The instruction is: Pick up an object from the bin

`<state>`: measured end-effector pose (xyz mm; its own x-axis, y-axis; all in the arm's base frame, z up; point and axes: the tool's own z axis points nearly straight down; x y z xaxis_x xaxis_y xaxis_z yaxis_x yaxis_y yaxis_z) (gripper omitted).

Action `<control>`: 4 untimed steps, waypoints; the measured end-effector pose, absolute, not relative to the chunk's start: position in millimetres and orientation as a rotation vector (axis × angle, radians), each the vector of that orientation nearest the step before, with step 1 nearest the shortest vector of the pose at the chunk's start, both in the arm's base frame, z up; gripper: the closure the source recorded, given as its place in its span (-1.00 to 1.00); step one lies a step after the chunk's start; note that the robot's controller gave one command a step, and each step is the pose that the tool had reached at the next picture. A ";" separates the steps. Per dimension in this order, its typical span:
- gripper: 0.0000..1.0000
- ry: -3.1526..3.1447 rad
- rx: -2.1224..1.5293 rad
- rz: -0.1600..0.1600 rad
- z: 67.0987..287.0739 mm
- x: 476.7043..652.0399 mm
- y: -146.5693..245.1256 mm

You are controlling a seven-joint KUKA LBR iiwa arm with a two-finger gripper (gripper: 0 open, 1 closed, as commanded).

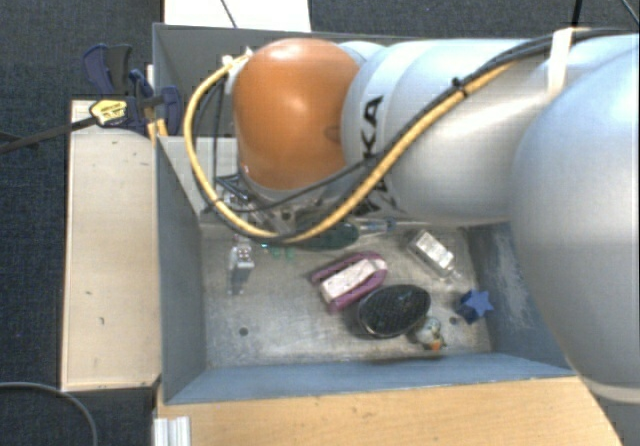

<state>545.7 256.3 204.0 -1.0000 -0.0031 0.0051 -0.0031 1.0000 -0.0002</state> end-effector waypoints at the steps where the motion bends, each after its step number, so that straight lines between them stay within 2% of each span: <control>1: -1.00 -3.138 -0.027 0.007 115.3 577.7 176.9; 2: -1.00 -3.149 0.018 -0.005 71.5 534.0 94.5; 3: -1.00 -3.145 0.132 -0.006 72.2 547.7 89.7; 4: -1.00 -3.137 0.287 -0.004 73.1 549.0 33.6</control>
Offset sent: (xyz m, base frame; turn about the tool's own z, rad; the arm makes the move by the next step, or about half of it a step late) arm 0.0314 -0.0738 -0.0843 0.0132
